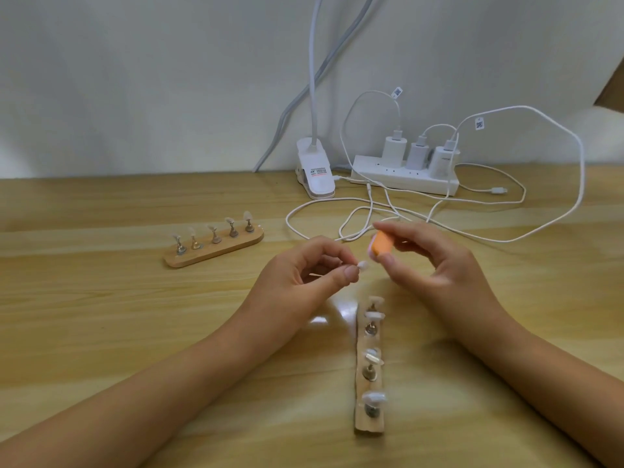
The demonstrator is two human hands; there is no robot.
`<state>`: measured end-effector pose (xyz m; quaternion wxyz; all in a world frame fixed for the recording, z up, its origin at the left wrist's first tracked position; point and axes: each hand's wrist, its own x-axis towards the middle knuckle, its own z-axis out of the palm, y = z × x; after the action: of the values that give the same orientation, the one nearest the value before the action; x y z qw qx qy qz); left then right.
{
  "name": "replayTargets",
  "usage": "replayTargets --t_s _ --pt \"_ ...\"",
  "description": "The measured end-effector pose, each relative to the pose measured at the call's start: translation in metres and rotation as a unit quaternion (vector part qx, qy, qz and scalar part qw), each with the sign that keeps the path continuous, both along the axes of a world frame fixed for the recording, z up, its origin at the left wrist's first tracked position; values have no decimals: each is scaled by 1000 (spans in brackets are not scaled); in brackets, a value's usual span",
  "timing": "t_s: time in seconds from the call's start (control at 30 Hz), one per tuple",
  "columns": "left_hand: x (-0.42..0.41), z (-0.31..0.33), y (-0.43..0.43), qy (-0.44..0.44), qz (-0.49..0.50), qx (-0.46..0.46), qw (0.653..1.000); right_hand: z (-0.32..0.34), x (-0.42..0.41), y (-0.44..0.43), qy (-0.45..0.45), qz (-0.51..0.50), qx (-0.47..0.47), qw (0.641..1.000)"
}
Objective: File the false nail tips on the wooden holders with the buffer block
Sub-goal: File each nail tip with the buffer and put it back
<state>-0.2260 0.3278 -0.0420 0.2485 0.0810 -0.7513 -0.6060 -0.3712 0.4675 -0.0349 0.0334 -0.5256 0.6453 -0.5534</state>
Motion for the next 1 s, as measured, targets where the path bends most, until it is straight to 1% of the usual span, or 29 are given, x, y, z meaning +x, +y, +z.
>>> replayTargets --t_s 0.03,0.13,0.17,0.27,0.3,0.4,0.53,0.63,0.67,0.73,0.77,0.87,0.9,1.0 --pt "0 0 1 0 -2 -3 1000 2 0 2 -9 3 -16 1000" --pt "-2 -1 1 2 -5 -10 1000 -1 9 6 66 30 -42 996" --pt "-2 -1 0 2 -6 -11 1000 -2 9 5 81 34 -38 995" --pt "-1 -2 -2 0 -13 -13 1000 -2 5 1 60 20 -23 998" --pt "-1 -3 -2 -1 -15 -15 1000 -1 5 1 66 23 -22 997" --pt "-2 -2 -1 -4 -17 -19 1000 -3 7 2 121 43 -22 991" --pt "-2 -3 -2 -2 -17 -1 1000 -1 5 1 80 23 -19 996" --pt "-2 -2 -1 0 -16 3 1000 -2 9 2 132 45 -19 990" --pt "-2 -2 -1 0 -17 8 1000 -2 9 2 125 40 -18 991" --pt "-2 -1 -2 5 -19 24 1000 -1 6 1 65 25 -14 997" --pt "-1 -1 -2 7 -21 31 999 -1 6 0 59 22 -14 998" --pt "-2 0 -1 2 -28 29 999 -2 10 1 137 40 -19 990" --pt "-2 0 -1 2 -28 32 999 -2 9 0 136 38 -19 990" --pt "-2 -2 -1 -1 -28 44 999 -1 4 -2 60 5 -11 998"
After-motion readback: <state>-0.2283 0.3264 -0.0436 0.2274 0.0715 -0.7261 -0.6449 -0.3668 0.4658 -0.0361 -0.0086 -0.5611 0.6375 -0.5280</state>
